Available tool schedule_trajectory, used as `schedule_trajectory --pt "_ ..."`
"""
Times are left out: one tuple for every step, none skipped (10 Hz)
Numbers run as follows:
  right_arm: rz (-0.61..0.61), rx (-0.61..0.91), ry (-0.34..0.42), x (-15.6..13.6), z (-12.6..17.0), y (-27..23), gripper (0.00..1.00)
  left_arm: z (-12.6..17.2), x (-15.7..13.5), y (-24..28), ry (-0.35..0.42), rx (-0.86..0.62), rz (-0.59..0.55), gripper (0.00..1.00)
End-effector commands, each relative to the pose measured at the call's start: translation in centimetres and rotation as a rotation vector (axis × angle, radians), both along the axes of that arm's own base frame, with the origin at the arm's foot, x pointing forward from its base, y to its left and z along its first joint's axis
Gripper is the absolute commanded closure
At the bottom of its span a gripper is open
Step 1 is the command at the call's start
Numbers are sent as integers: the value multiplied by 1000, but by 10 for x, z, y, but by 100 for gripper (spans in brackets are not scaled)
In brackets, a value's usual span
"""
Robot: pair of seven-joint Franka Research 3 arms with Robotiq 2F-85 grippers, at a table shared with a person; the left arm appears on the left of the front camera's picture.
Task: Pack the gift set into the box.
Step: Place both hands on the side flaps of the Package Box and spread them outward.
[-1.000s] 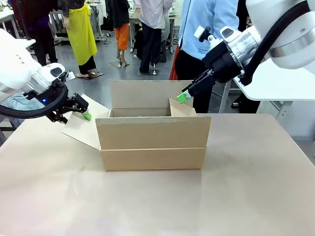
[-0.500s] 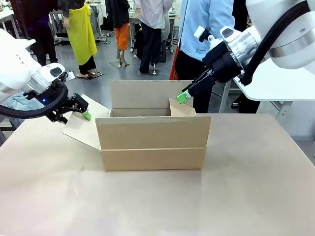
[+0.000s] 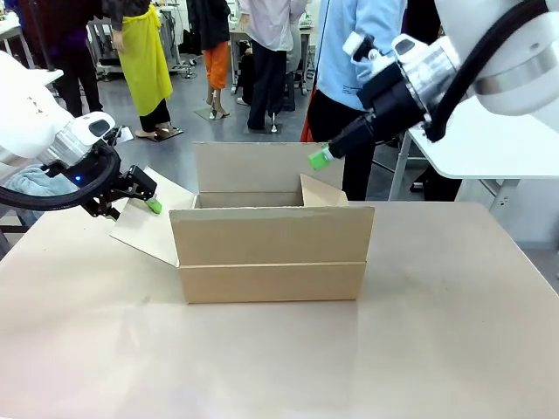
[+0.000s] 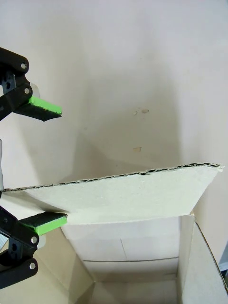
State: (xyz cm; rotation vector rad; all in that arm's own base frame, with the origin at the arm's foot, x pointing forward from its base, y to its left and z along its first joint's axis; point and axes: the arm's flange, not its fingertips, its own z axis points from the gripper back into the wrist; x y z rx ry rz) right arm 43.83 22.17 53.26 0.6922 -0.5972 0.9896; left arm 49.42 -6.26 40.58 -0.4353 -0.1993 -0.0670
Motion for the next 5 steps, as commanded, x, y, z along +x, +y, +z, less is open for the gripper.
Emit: schedule_trajectory --pt "-251 -97 116 17 21 48 0 0 -4 1 2 14 9 0" --pt "-393 -228 167 22 25 75 0 0 -4 1 2 14 9 0" --pt "-448 -336 226 25 26 102 0 0 -4 1 2 14 9 0" --pt "-464 -469 290 29 21 130 0 0 -4 1 2 14 9 0" --pt "-490 -593 332 32 13 156 0 0 -4 1 2 14 9 0"
